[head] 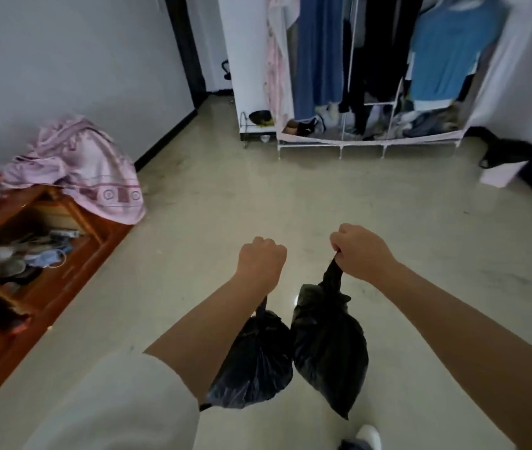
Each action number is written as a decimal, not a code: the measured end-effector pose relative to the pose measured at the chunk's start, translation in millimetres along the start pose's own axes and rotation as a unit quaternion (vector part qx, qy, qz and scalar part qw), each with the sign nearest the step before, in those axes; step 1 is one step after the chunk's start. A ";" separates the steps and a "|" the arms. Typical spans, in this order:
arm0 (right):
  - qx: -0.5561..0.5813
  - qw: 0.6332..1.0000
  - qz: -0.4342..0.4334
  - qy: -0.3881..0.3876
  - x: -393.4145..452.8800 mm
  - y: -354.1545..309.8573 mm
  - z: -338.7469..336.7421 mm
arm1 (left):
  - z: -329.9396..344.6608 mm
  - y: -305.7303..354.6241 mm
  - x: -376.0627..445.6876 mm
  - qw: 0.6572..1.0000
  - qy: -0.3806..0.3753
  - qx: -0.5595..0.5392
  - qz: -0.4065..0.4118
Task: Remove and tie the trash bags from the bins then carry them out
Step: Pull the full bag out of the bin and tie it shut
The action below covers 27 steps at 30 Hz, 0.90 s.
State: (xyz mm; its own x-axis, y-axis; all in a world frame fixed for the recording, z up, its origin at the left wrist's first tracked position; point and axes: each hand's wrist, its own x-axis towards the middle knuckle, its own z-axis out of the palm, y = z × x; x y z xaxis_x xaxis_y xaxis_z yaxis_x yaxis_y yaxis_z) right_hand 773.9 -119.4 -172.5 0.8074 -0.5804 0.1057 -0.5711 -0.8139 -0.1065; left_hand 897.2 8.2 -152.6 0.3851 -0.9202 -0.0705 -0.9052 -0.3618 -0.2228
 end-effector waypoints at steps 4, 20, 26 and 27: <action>0.010 0.999 0.000 0.030 91.9 106.6 -7.9 | -25.7 39.8 143.4 1.000 0.006 0.008 0.003; -0.014 0.992 0.124 0.036 398.0 548.1 -13.4 | -83.4 215.1 677.3 0.996 0.024 -0.021 0.083; 0.011 0.985 0.173 -0.017 506.2 719.0 -20.3 | -111.8 292.2 869.2 0.991 -0.014 -0.023 0.129; 0.016 0.984 0.177 -0.017 522.6 745.0 -20.8 | -116.0 304.3 897.1 0.991 -0.018 -0.022 0.134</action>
State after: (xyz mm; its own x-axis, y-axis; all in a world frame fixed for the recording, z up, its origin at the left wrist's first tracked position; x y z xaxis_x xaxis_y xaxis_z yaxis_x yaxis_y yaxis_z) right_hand 767.3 -1029.6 -176.1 0.5634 -0.8259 0.0224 -0.8130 -0.5591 -0.1627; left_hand 946.4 -944.7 -170.9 0.1348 -0.9786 -0.1556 -0.9826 -0.1117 -0.1487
